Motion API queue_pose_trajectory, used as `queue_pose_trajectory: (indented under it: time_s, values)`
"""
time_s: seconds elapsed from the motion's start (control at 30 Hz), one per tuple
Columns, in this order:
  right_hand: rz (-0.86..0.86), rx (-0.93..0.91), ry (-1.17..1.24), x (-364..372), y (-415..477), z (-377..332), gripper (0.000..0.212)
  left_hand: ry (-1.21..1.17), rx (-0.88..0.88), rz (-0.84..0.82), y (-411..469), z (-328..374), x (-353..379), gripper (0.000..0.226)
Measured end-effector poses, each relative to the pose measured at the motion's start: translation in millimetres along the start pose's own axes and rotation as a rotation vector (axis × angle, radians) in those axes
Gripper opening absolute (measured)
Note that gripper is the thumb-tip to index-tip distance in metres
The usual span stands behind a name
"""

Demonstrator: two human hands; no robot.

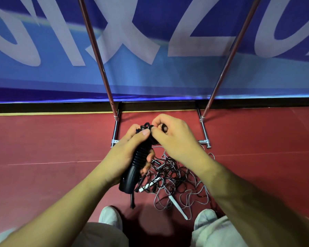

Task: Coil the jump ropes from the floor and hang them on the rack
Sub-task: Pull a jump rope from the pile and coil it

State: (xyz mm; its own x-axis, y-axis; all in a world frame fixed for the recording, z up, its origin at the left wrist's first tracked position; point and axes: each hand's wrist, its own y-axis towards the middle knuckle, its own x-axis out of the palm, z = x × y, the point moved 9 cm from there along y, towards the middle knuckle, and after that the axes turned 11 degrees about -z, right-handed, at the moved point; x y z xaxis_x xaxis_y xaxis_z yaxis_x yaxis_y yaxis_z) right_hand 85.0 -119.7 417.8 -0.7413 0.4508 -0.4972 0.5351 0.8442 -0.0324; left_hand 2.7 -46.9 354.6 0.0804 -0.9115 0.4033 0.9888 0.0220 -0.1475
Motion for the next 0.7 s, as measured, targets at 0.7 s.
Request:
queue_pose_trajectory:
  time_s: [0.7]
  values:
    - [-0.058,0.029,1.102,0.7,8.8,9.6,0.017,-0.227,0.068,0.091,-6.2,4.9,1.9,0.043]
